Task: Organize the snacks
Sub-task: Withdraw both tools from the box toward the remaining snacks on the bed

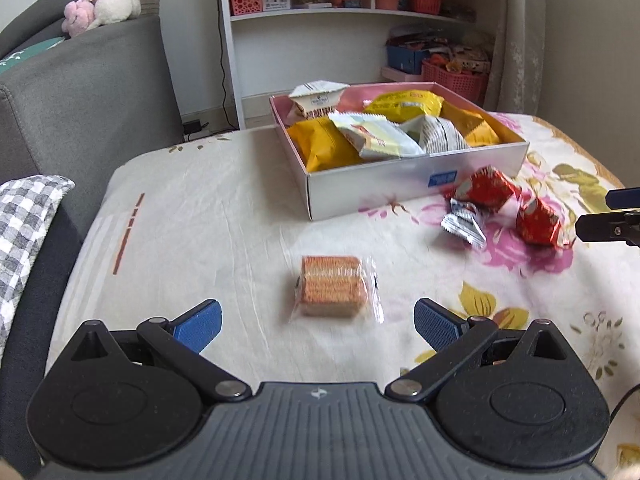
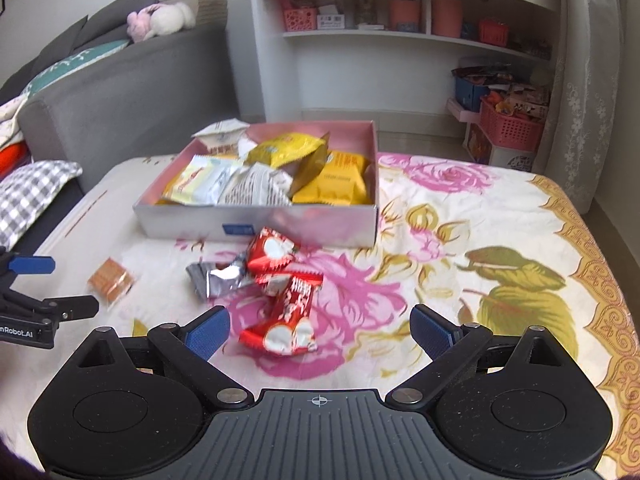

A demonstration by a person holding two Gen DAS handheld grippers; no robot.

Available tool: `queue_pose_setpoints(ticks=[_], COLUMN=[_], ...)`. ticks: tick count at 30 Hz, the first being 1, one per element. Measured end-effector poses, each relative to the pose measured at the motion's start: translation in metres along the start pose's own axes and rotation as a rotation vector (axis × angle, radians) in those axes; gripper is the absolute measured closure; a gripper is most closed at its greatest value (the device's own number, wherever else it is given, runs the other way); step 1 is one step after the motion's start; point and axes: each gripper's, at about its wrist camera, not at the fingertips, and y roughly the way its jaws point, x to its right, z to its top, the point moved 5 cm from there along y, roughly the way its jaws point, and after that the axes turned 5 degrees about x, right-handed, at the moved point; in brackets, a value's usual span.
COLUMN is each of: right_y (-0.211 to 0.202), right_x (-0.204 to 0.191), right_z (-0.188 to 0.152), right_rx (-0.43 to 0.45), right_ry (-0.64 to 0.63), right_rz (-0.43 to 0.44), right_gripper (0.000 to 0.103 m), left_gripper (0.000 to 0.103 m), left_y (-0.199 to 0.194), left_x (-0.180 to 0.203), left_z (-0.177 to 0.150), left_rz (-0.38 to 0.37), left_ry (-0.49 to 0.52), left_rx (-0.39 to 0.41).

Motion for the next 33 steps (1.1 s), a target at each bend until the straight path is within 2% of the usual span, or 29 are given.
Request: queue_pose_setpoints(ticks=[10,15,19,24,29,33], right_y=[0.018,0.029,0.033,0.037,0.041,0.044], right_x=[-0.006,-0.008,-0.011,-0.012,-0.014,-0.016], right_z=[-0.025,-0.034,-0.036,-0.033,-0.03,-0.027], right_rx=[-0.026,-0.047,-0.016,0.005,0.014,0.018], right_ry=[-0.021,-0.04,-0.068,-0.066,-0.067,-0.071], right_rz=[0.031,0.031,0.031,0.032,0.033,0.031], right_gripper=[0.005,0.005,0.0,0.0,0.0,0.0], left_gripper=[0.0,0.0,0.0,0.0,0.008,0.019], left_y=[0.015,0.016,0.017,0.02,0.022,0.022], left_x=[0.003,0.0,0.0,0.002,0.003,0.005], left_z=[-0.019,-0.021,-0.019,-0.016,-0.012,-0.009], left_rz=[-0.023,-0.038,-0.038,-0.039,-0.043,-0.046], left_ry=[0.008,-0.013,-0.012,-0.01,-0.012,-0.013], left_rx=[-0.013,0.023,0.045,0.054,0.063,0.068])
